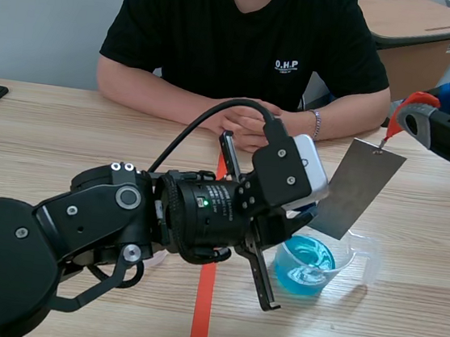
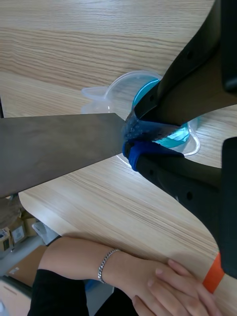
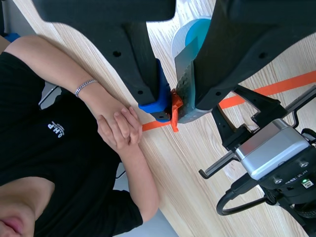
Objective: Do the redox reaction experiment.
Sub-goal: 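Point at the plate with the left hand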
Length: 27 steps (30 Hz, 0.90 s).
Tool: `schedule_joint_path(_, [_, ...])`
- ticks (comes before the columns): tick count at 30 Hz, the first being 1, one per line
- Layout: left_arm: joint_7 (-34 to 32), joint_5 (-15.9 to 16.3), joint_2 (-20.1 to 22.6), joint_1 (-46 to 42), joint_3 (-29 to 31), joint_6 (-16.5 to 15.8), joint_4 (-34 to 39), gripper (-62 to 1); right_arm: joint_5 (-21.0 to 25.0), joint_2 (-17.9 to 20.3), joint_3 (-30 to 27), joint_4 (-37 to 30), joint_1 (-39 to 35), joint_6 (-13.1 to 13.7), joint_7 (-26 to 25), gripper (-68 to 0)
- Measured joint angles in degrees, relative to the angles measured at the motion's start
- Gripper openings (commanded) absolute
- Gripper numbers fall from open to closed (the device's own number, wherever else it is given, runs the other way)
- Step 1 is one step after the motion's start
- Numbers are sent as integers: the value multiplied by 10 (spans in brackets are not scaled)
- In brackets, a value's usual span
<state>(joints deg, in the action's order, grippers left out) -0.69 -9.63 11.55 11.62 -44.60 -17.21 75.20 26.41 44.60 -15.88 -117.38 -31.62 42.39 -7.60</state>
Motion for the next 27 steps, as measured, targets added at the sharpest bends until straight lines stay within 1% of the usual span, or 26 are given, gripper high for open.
schedule_joint_path(8, [0, 0, 0, 0, 0, 0, 0, -566, 0, 0, 0, 0, 0, 0, 0, -660])
schedule_joint_path(10, [-11, 0, 1, 0, 0, 0, -2, -566, 0, 0, 0, 0, 0, 0, 0, -660])
schedule_joint_path(16, [-29, 0, 2, 0, 0, 0, -45, -566, 0, 0, 0, 0, 0, 0, 0, -660])
schedule_joint_path(17, [-38, -6, 2, 0, 0, 1, -53, -566, 0, 0, 0, 0, 0, 0, 0, -660])
schedule_joint_path(19, [-44, -9, 2, 0, 0, 12, -66, -566, 0, 0, 0, 0, 0, 0, 0, -660])
schedule_joint_path(20, [-52, -12, 3, 0, 0, 13, -71, -566, 0, 0, 0, 0, 0, 0, 0, -660])
schedule_joint_path(27, [-60, -13, 3, 7, 0, 13, -75, -566, 0, 0, 0, 0, 0, 0, 0, -660])
